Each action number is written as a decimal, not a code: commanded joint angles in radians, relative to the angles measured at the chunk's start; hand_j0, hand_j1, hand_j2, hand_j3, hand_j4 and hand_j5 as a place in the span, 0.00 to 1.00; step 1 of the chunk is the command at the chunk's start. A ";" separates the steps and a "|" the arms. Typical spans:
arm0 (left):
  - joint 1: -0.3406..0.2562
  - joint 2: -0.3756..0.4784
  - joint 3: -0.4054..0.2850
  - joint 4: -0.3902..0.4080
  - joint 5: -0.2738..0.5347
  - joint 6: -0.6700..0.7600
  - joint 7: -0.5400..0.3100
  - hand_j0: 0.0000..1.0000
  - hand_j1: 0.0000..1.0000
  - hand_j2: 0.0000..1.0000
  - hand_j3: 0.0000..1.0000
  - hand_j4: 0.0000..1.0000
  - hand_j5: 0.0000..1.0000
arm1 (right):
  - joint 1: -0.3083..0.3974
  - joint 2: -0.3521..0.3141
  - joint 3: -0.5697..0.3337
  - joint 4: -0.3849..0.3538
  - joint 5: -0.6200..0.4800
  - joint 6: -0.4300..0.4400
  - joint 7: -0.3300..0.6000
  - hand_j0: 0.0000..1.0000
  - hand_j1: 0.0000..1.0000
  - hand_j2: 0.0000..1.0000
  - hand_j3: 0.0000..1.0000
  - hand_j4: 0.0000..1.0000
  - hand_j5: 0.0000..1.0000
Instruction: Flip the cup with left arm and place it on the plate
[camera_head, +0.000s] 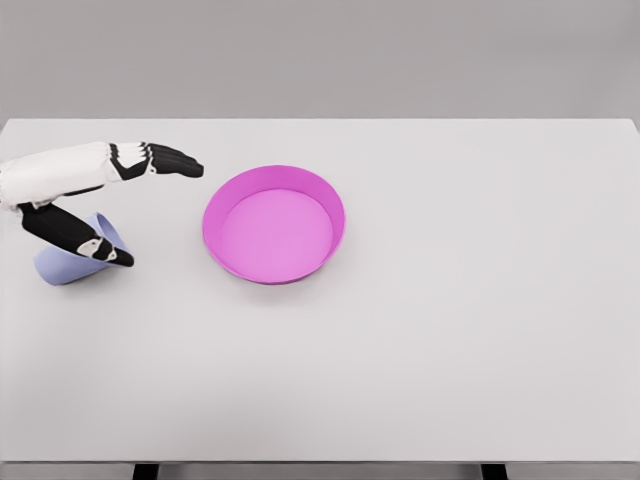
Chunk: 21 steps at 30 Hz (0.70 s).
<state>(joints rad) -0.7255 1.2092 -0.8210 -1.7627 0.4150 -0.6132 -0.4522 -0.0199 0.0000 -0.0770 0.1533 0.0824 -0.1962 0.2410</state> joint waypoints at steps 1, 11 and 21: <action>0.003 -0.011 0.019 0.000 0.007 0.002 -0.002 1.00 1.00 1.00 1.00 1.00 1.00 | 0.000 0.000 0.000 0.000 -0.001 0.000 0.001 1.00 1.00 1.00 1.00 1.00 1.00; 0.228 0.009 0.272 -0.001 0.007 0.002 -0.003 1.00 1.00 1.00 1.00 1.00 1.00 | 0.002 0.000 -0.003 0.000 -0.001 0.000 0.000 1.00 1.00 1.00 1.00 1.00 1.00; 0.253 -0.226 0.361 -0.001 -0.065 0.002 -0.108 1.00 1.00 1.00 1.00 1.00 1.00 | 0.002 0.000 0.000 0.000 -0.001 0.000 0.000 1.00 1.00 1.00 1.00 1.00 1.00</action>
<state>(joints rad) -0.4709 1.0556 -0.4869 -1.7638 0.3575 -0.6131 -0.5116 -0.0184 0.0000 -0.0772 0.1534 0.0809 -0.1960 0.2406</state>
